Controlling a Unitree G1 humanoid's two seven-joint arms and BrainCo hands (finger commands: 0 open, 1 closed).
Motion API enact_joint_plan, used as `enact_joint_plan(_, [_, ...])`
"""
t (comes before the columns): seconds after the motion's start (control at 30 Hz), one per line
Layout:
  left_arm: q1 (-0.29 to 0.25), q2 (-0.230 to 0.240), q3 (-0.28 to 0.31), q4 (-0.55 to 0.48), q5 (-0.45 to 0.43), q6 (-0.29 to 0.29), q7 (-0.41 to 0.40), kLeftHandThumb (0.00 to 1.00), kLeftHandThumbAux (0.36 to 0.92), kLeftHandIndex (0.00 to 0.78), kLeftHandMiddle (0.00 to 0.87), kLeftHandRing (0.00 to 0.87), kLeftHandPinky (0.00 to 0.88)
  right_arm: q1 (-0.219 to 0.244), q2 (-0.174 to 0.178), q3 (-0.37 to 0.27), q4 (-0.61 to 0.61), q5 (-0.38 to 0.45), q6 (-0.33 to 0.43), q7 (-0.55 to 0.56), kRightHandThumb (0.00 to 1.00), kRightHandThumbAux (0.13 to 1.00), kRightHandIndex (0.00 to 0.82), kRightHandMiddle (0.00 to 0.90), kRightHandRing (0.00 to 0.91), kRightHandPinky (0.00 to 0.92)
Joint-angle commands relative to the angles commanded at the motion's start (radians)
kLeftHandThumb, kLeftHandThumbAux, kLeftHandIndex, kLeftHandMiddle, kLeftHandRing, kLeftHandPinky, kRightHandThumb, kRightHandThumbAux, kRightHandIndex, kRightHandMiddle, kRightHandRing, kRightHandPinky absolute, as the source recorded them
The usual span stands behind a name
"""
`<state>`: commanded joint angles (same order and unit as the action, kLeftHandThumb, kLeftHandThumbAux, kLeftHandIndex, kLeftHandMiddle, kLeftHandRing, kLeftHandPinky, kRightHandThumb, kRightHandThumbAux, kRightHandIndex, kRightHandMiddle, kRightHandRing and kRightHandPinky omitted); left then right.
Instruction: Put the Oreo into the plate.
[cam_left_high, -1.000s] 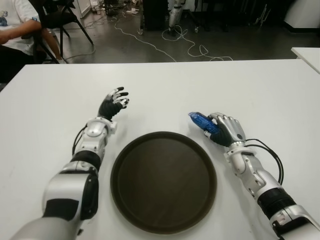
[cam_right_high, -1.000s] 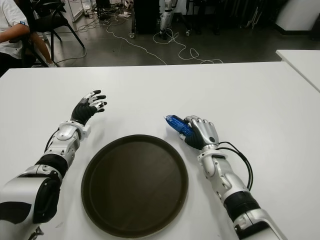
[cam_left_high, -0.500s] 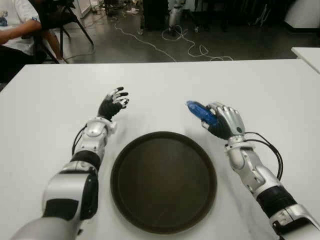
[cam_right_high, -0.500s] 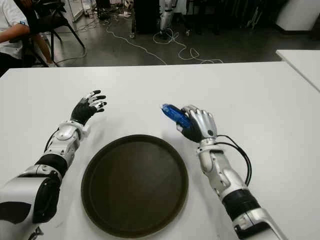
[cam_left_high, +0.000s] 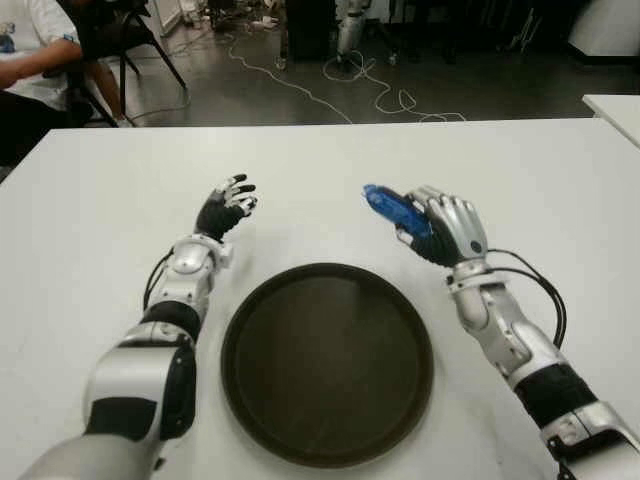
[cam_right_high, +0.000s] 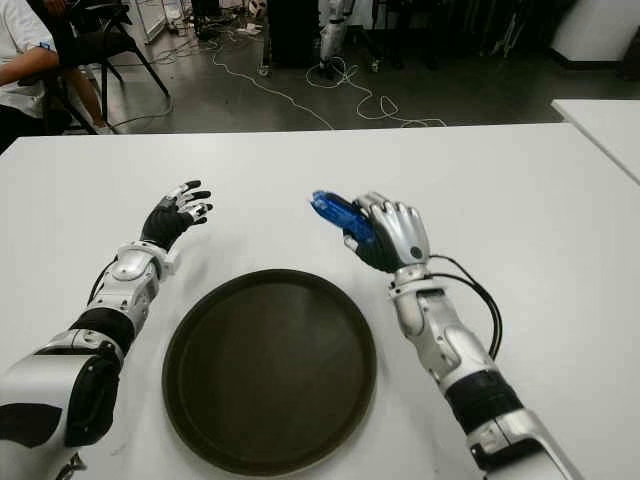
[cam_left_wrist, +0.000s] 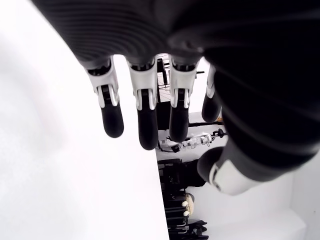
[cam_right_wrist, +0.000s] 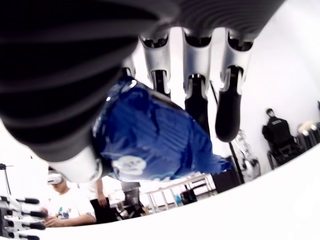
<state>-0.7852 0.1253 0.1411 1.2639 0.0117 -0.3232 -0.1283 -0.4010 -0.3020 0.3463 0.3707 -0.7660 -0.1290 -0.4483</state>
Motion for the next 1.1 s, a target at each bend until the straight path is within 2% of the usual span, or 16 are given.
enact_joint_plan(0.17, [-0.001, 0.004, -0.002, 0.000, 0.002, 0.007, -0.001, 0.125, 0.713, 0.138, 0.209, 0.215, 0.220, 0.005, 0.005, 0.007, -0.094, -0.021, 0.028, 0.044, 0.694, 0.731, 0.426, 0.679, 0.672, 0.650])
enact_joint_plan(0.37, [0.000, 0.005, 0.002, 0.001, -0.001, 0.004, -0.001, 0.127, 0.731, 0.138, 0.208, 0.211, 0.219, 0.016, 0.009, 0.014, -0.135, -0.044, 0.044, 0.060, 0.692, 0.732, 0.426, 0.660, 0.653, 0.629])
enact_joint_plan(0.6, [0.000, 0.006, 0.003, 0.003, -0.001, 0.002, -0.002, 0.117, 0.716, 0.134, 0.208, 0.211, 0.215, 0.032, 0.028, 0.020, -0.171, -0.040, 0.035, 0.064, 0.691, 0.733, 0.427, 0.678, 0.671, 0.662])
enact_joint_plan(0.93, [0.001, 0.007, 0.001, 0.004, 0.002, -0.002, 0.001, 0.111, 0.718, 0.131, 0.209, 0.211, 0.209, 0.028, 0.079, -0.015, -0.142, 0.064, -0.099, 0.024, 0.693, 0.734, 0.429, 0.741, 0.741, 0.757])
enact_joint_plan(1.1, [-0.001, 0.007, 0.002, 0.006, 0.002, 0.001, 0.001, 0.110, 0.727, 0.134, 0.209, 0.209, 0.205, 0.024, 0.104, -0.040, -0.122, 0.154, -0.153, 0.066, 0.694, 0.733, 0.430, 0.751, 0.753, 0.770])
